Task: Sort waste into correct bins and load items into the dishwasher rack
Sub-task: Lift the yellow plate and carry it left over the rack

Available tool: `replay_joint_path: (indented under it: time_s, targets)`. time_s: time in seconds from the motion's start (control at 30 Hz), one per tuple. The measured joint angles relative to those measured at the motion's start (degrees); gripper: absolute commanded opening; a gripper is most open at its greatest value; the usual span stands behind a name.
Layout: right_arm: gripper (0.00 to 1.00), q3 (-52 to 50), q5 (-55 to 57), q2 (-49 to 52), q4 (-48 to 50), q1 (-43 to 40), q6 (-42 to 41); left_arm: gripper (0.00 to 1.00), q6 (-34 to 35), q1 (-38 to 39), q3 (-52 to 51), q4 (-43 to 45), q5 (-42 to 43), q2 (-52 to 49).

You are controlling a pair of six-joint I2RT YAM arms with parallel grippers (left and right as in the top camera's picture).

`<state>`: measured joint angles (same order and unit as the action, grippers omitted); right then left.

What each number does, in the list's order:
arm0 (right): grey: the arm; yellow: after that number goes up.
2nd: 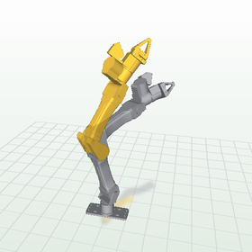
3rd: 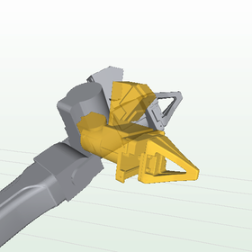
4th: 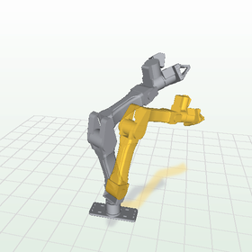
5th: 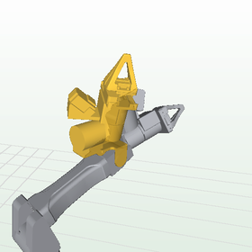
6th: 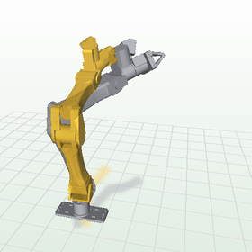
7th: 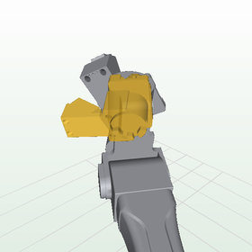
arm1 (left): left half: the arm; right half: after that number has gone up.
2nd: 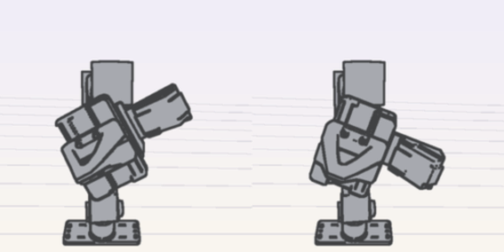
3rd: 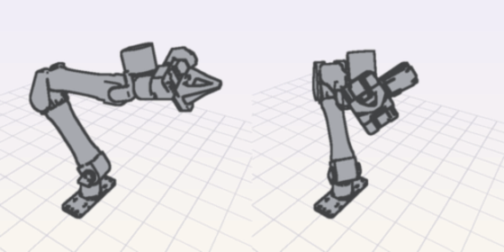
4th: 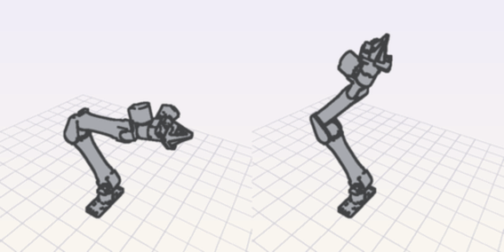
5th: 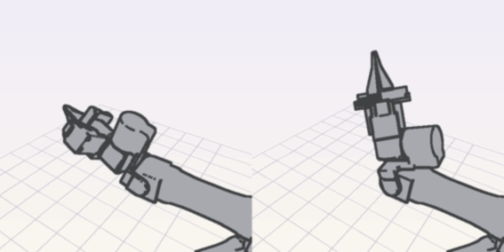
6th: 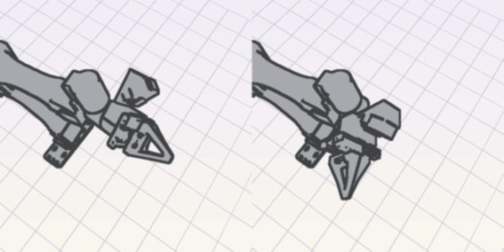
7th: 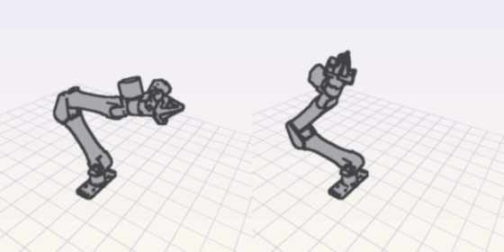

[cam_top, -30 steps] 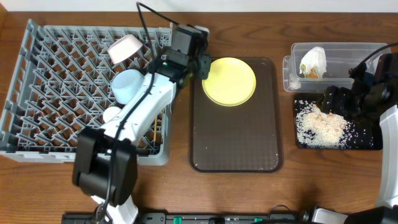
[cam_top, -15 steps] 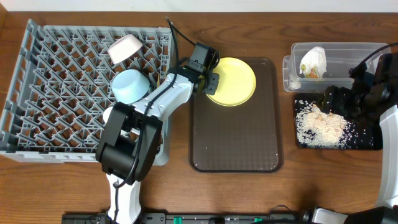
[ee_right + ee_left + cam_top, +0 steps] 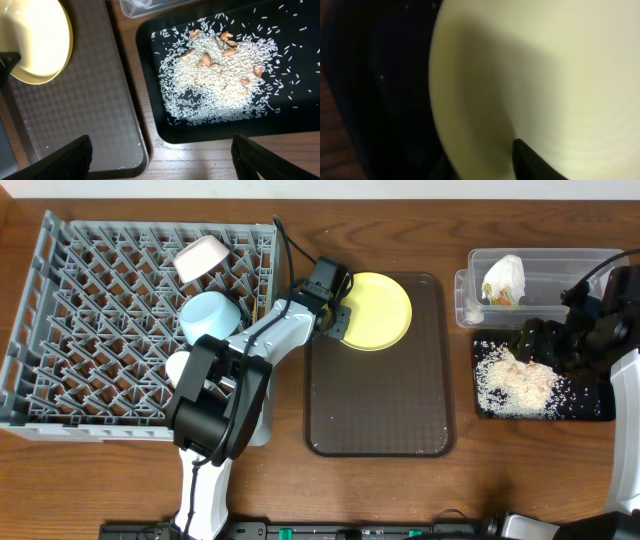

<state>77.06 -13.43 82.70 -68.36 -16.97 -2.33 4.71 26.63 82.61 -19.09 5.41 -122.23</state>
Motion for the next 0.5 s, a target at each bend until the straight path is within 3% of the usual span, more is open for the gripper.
replay_joint_path:
  time_s: [0.17, 0.5]
  targets:
    - [0.87, 0.0, 0.0, 0.02, -0.02, 0.0, 0.0, 0.1, 0.33, -0.11, 0.02, 0.02, 0.15, 0.0]
    - [0.87, 0.0, 0.0, 0.0, -0.04, 0.0, 0.39, 0.06, 0.87, -0.09, 0.11, -3.13, -2.51, 2.1]
